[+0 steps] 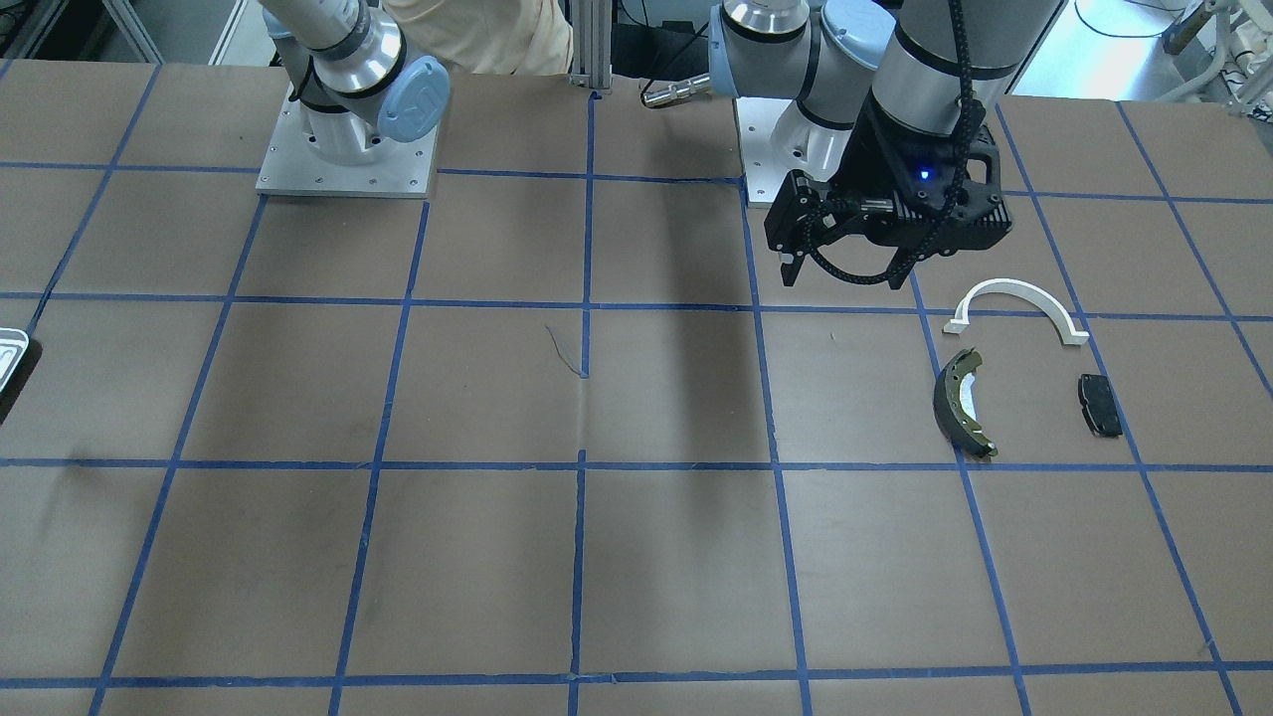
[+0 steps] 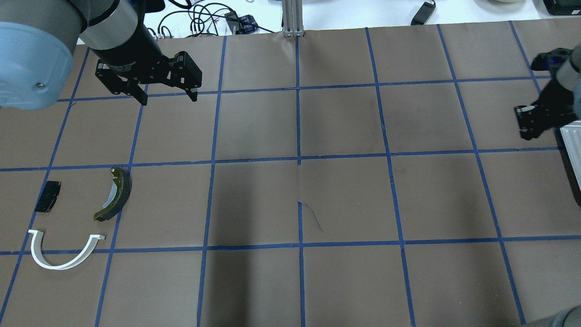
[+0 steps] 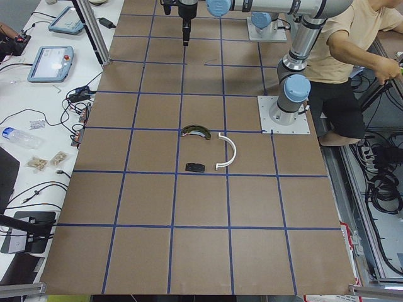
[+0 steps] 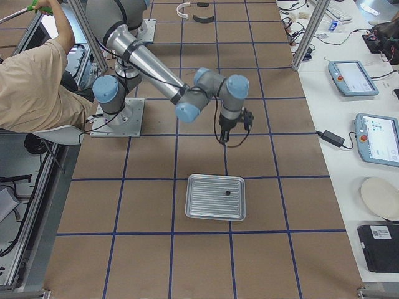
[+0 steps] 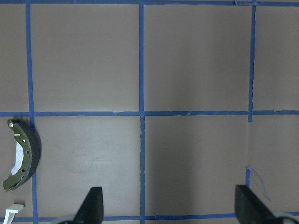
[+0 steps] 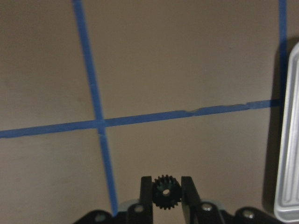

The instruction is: Place bearing gear from tray to pile

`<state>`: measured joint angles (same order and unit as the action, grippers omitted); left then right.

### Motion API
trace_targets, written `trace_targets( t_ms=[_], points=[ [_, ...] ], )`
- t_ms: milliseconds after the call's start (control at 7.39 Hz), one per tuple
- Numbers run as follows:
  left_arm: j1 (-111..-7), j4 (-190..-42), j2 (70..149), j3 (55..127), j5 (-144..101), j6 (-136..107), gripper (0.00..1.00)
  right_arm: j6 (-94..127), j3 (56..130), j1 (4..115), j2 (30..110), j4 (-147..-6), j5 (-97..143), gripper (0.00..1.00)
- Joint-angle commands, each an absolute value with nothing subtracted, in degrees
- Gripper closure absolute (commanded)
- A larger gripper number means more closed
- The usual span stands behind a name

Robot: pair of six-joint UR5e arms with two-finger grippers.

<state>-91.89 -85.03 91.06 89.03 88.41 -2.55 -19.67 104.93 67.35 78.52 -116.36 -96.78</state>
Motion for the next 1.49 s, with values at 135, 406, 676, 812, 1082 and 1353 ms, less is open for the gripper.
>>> trace_targets(
  t_ms=[135,406,676,812,1082,1353],
  points=[
    [-91.85,-85.08,91.05,89.03,88.42,-2.55,0.00,-0.67,109.78,98.44,78.60,-120.81,-94.59,1.00],
    [-91.85,-85.08,91.05,89.03,88.42,-2.55,0.00,8.66,109.51,110.16,71.49,-130.83,-92.29,1.00],
    [-91.85,-85.08,90.97,89.03,88.42,-2.55,0.00,18.84,108.99,116.08,68.83,-132.97,-86.26,1.00],
    [-91.85,-85.08,90.97,88.86,88.42,-2.55,0.00,20.20,108.38,117.76,66.90,-134.98,-85.18,1.00],
    [-91.93,-85.08,91.05,88.86,88.33,-2.55,0.00,19.35,108.46,118.74,64.69,-140.24,-85.17,0.64],
    [-91.76,-84.99,91.49,88.86,88.50,-2.55,0.00,14.02,107.93,117.26,65.21,-147.12,-86.13,0.00]
  ],
)
